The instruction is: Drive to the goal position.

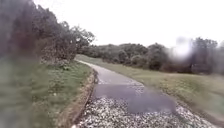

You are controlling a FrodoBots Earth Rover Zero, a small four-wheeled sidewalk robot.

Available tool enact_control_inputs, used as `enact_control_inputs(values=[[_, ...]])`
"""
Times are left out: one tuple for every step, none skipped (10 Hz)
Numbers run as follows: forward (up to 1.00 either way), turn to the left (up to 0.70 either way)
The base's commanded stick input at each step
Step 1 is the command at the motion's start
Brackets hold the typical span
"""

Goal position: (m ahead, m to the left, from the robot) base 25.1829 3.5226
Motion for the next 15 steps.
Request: enact_control_inputs(values=[[0.70, 0.00], [0.70, 0.00], [0.70, 0.00], [0.70, 0.00], [0.70, 0.00], [0.70, -0.01], [0.70, -0.02], [0.70, -0.23], [0.70, -0.10], [0.70, 0.00], [0.70, 0.00], [0.70, 0.00], [0.70, 0.00], [0.70, 0.00], [0.70, 0.00]])
